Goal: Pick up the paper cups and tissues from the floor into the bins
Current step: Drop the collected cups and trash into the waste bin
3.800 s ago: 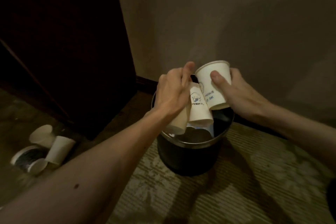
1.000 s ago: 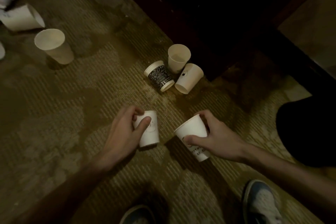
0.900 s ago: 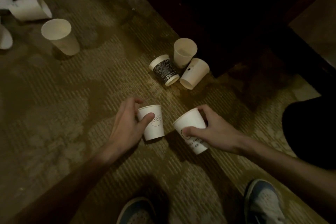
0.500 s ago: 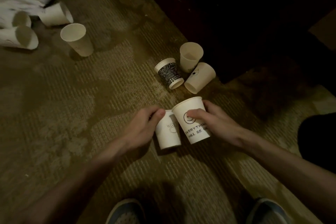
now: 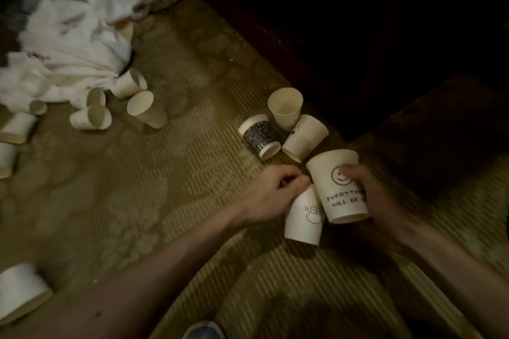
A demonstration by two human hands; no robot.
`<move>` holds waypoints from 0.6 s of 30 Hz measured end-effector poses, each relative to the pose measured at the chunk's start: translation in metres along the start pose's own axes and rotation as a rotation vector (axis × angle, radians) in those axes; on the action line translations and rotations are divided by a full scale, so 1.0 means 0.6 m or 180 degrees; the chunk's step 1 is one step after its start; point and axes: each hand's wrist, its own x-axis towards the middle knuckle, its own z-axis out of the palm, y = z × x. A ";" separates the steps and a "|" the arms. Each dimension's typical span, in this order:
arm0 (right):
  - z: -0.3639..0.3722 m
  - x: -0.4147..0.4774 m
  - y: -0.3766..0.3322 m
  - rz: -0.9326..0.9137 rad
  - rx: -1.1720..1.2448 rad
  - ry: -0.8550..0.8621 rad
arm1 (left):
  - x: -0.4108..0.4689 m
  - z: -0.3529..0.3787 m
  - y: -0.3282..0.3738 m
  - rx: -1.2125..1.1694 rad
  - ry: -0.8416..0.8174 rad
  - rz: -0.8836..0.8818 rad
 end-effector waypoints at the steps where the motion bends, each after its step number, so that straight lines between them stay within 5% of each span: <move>1: -0.003 -0.001 -0.004 -0.0040 -0.0058 0.0030 | 0.011 -0.001 0.009 0.0106 0.0064 0.0006; 11: -0.033 0.018 -0.015 -0.0503 -0.0473 0.0355 | 0.141 -0.060 0.044 0.1258 0.1197 -0.0029; 18: -0.035 0.030 0.002 -0.0716 -0.0763 0.0344 | 0.175 -0.056 0.013 0.1847 0.0855 -0.0524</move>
